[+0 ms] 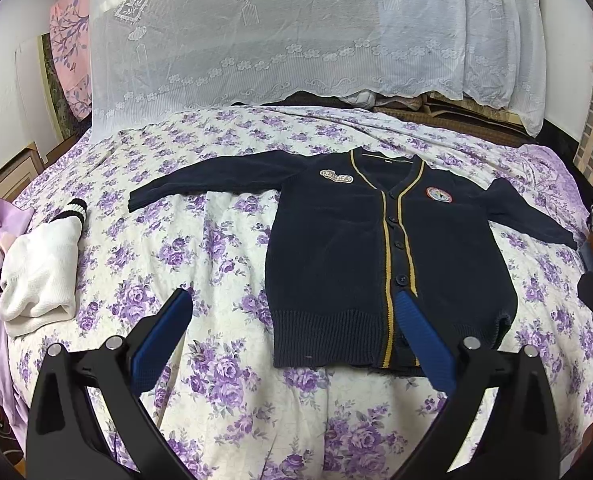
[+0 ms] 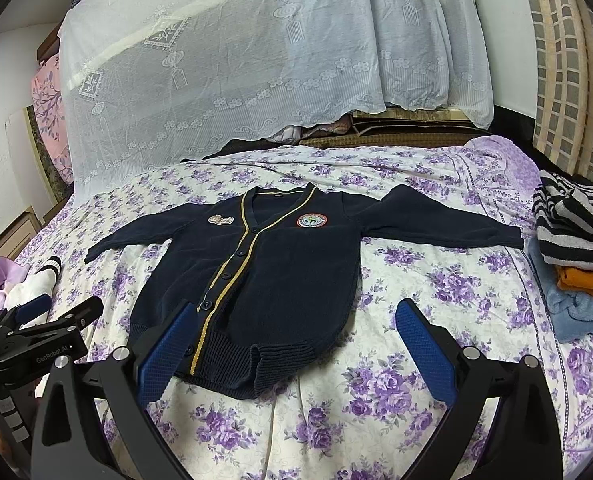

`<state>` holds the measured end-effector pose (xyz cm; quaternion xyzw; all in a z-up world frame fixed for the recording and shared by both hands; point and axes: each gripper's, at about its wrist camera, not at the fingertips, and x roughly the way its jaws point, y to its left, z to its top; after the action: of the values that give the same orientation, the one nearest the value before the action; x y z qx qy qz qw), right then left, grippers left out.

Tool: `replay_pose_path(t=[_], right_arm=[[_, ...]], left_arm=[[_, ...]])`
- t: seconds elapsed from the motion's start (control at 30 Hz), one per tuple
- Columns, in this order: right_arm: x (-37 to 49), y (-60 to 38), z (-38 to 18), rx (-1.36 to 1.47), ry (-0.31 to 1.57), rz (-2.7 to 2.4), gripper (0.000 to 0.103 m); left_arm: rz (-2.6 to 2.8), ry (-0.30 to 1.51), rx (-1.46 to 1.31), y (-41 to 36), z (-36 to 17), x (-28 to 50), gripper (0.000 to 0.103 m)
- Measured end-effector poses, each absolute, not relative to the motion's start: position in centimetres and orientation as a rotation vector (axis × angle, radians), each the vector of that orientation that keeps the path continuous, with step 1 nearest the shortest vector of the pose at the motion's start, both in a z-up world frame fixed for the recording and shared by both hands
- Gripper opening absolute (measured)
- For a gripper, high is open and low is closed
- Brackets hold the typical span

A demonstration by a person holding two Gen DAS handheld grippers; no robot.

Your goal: Fold small clothes

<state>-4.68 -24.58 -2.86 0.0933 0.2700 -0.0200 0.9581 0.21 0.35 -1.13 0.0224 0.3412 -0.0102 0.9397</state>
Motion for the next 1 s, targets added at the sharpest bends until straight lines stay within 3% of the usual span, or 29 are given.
replay_pose_path(t=[1.0], right_arm=[[-4.77, -24.22, -3.3, 0.195, 0.558, -0.042, 0.1]], left_arm=[[-0.017, 0.72, 0.041, 0.72, -1.93, 0.58, 0.099]])
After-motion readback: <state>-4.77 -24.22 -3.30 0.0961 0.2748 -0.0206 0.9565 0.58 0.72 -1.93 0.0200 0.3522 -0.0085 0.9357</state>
